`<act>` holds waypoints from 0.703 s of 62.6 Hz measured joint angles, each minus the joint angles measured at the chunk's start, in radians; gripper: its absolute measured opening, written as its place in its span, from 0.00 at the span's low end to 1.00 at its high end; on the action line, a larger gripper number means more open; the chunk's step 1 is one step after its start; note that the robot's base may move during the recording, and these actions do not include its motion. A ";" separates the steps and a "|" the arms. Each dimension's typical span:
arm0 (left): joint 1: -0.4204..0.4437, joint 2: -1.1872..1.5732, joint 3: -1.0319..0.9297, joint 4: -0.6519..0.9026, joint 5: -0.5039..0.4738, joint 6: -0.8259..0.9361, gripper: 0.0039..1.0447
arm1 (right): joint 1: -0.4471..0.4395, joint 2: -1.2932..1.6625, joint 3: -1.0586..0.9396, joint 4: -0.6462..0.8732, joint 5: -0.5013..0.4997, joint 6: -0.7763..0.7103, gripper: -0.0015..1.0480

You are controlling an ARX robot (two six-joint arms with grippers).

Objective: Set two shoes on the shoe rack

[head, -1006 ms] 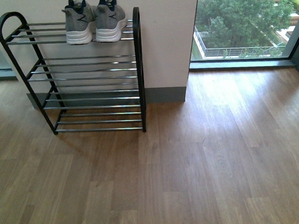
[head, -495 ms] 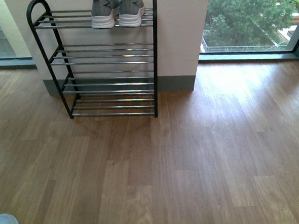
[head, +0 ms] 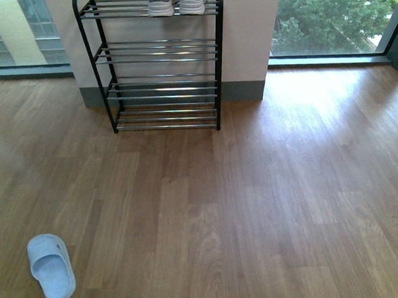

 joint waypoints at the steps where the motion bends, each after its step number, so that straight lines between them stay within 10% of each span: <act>1: 0.000 0.000 0.000 0.000 0.000 0.000 0.91 | 0.000 0.000 0.000 0.000 0.000 0.000 0.91; 44: 0.000 0.000 0.000 0.000 -0.007 0.000 0.91 | 0.000 -0.001 0.000 0.000 -0.006 0.000 0.91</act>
